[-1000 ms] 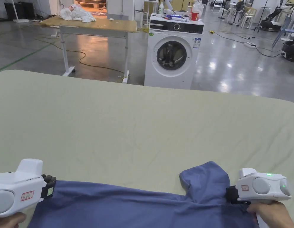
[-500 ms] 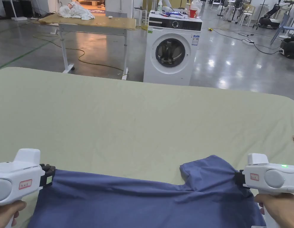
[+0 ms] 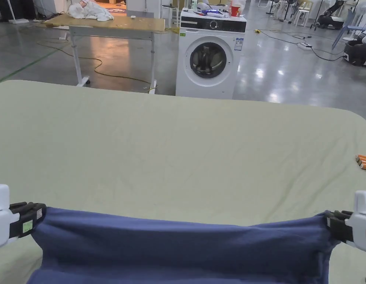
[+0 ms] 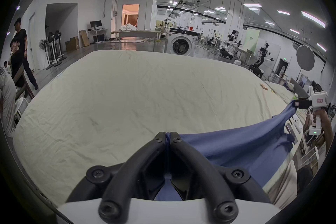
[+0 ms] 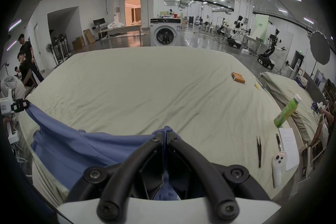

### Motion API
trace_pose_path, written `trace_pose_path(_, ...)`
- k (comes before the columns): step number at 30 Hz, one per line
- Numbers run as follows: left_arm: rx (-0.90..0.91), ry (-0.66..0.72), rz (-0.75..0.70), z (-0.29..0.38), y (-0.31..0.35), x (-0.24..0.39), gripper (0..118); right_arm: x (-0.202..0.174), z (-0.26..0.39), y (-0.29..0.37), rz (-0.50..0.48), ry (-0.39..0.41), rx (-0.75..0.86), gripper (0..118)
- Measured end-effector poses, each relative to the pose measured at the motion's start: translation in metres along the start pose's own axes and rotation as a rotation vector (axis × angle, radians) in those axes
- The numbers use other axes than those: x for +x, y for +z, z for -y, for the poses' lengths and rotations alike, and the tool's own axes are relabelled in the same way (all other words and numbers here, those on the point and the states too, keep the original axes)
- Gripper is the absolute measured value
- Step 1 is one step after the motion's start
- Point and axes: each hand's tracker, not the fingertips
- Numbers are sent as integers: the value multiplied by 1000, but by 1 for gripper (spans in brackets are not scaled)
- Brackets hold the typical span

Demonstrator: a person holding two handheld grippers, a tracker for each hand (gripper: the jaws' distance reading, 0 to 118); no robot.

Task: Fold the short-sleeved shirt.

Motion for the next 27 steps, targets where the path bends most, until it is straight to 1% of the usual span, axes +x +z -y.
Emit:
trace_pose_path(6,-30,7,16,38,36,1,0,-5,47,39,-3,26,-46,0)
trace_pose_path(10,-96,-10,15,73,50,4,0,-8,85,47,11,32,-116,0)
trace_pose_path(13,-160,-4,6,101,48,4,0,-10,114,44,25,48,-179,0)
trace_pose_path(15,-218,5,4,119,41,3,0,-11,130,39,25,28,-223,0)
trace_pose_path(18,-268,-11,-22,139,27,5,0,-12,146,26,29,31,-249,0)
trace_pose_path(22,-240,-1,-44,143,22,8,1,-12,153,15,30,31,-262,2)
trace_pose_path(23,-240,8,-46,142,21,8,4,-13,154,13,30,24,-264,2)
trace_pose_path(24,-239,16,-49,140,20,8,9,-11,155,11,27,11,-266,6)
trace_pose_path(25,-233,20,-52,139,21,9,11,-12,153,11,24,4,-277,9)
trace_pose_path(26,-227,23,-48,136,23,8,13,-16,150,13,36,15,-285,13)
trace_pose_path(27,-217,25,-53,133,24,9,16,-19,147,17,68,42,-283,17)
